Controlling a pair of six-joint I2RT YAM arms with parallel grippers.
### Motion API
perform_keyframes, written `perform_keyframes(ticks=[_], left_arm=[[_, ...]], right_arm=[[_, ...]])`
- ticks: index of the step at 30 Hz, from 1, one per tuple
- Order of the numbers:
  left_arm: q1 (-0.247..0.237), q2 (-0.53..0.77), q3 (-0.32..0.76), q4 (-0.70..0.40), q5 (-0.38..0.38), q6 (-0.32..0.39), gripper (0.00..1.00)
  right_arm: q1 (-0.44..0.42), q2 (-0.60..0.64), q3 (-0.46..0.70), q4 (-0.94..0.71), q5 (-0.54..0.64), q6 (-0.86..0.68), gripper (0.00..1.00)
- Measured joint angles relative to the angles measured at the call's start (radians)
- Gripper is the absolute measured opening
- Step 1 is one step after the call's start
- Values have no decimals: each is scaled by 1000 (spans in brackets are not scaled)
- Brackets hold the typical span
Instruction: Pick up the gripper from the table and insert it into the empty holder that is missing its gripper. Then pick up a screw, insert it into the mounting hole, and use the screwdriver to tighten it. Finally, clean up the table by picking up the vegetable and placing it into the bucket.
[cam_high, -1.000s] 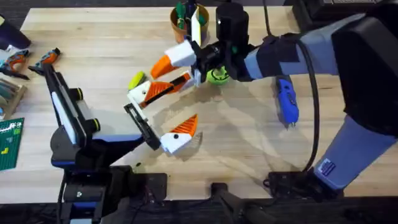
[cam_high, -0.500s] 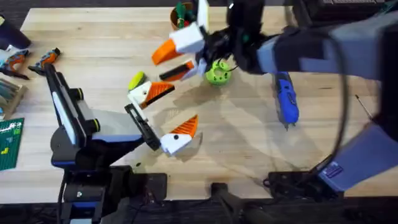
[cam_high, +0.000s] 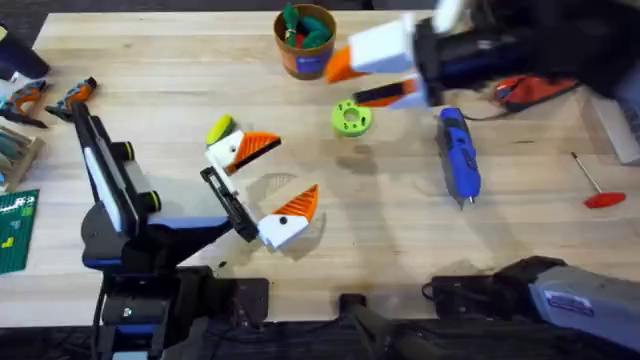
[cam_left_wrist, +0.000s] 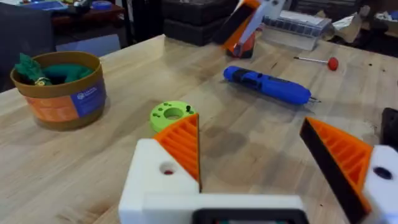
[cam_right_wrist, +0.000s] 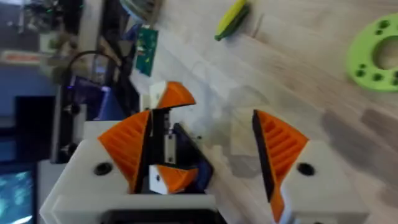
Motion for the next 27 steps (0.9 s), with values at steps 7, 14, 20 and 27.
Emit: perform_keyframes(ticks=[7,14,20,27], left_arm=[[0,0,0,0,0,0,986],[0,0,0,0,0,0,985],[0,0,0,0,0,0,986],[0,0,0,0,0,0,986]], right_arm=[[-44,-124,133,-392,327,-200,877],[12,-43,322,-625,579,-323,877],[89,92,401,-697,731,-359,880],[136,202,409,-671,792,-389,882]])
